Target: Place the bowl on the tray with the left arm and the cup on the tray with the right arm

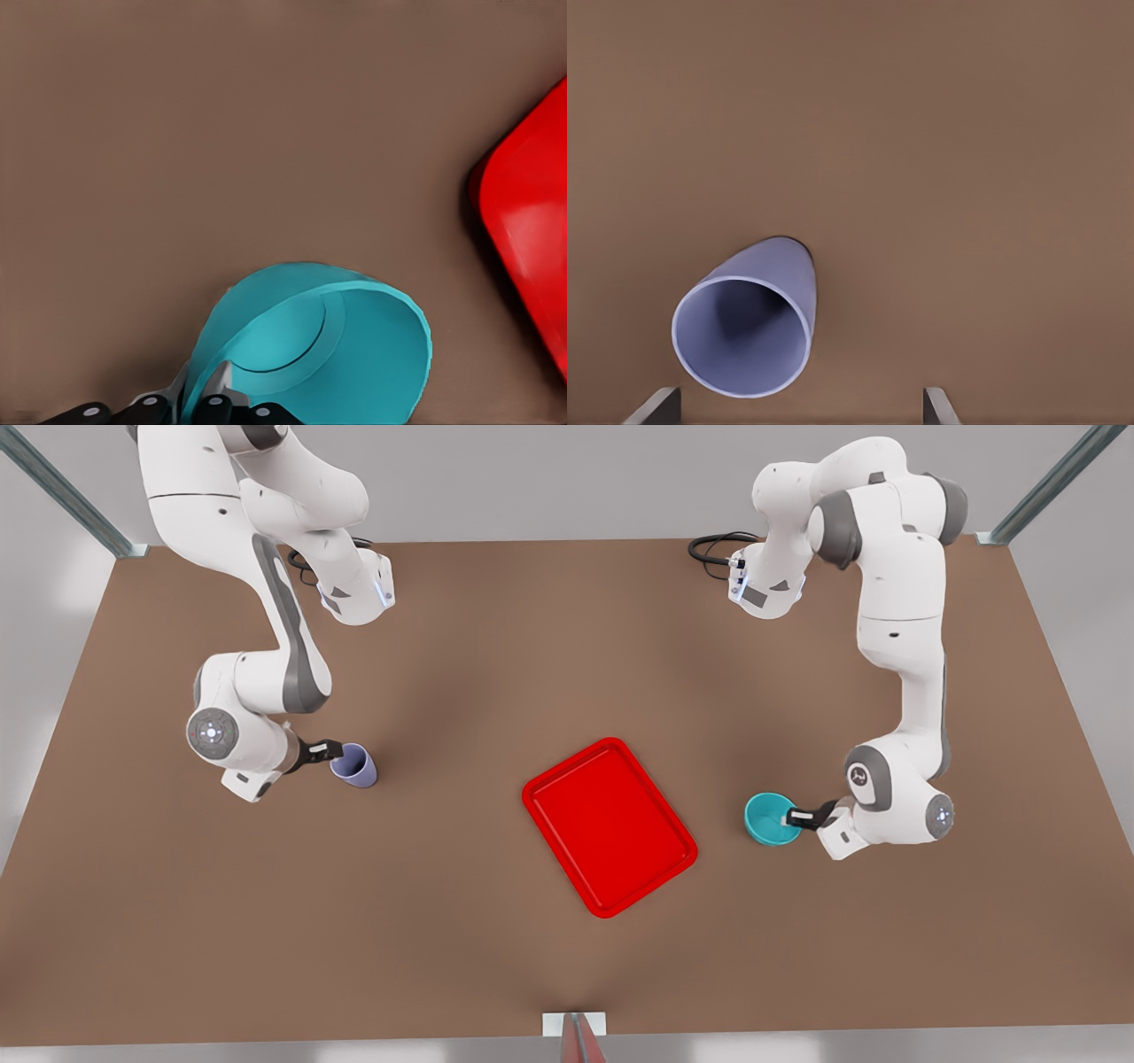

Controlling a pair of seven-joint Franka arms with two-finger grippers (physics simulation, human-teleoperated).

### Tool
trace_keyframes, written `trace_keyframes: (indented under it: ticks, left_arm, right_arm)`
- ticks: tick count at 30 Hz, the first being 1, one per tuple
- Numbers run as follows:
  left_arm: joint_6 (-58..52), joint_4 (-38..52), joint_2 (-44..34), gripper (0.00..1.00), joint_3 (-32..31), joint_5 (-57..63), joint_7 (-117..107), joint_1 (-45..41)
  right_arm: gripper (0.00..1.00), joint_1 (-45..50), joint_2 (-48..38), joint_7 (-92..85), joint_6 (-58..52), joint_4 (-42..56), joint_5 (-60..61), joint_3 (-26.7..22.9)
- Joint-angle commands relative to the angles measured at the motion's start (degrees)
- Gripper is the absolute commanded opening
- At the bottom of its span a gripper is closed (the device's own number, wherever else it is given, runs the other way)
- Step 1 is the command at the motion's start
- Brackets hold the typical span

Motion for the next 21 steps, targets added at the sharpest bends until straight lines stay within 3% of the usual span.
trace_keyframes:
  ticks: [1,4,10,15,19,20,21]
  left_arm:
    - [-0.61,0.53,-0.17,0.21,-0.08,-0.33,-0.72,0.0]
    - [-2.55,4.05,-0.52,0.21,-0.26,-0.24,-7.65,-2.81]
    - [3.69,7.65,0.62,0.21,-0.35,-9.03,-30.24,-19.42]
    - [11.43,11.7,6.86,0.21,-4.13,-10.18,-37.02,-21.09]
    - [10.99,11.35,7.83,0.21,-3.51,-9.38,-34.73,-20.65]
    - [10.99,11.26,7.91,0.44,-3.51,-9.3,-34.73,-20.65]
    - [11.34,11.26,7.91,0.88,-3.51,-9.3,-34.82,-20.65]
  right_arm:
    - [1.0,0.09,0.1,0.0,0.02,0.01,0.0,-0.09]
    - [1.0,0.09,1.41,0.0,0.11,0.54,-0.09,-0.26]
    - [1.0,0.09,3.0,0.0,2.92,-0.43,-1.05,-0.26]
    - [1.0,0.27,5.55,-0.09,4.68,-0.87,-1.05,-0.26]
    - [1.0,0.36,7.3,-0.09,4.68,-0.6,-1.05,-0.26]
    - [1.0,0.44,8.01,-0.09,4.68,-0.43,-1.05,-0.26]
    - [1.0,0.44,8.45,-0.09,4.68,-0.16,-1.05,-0.26]
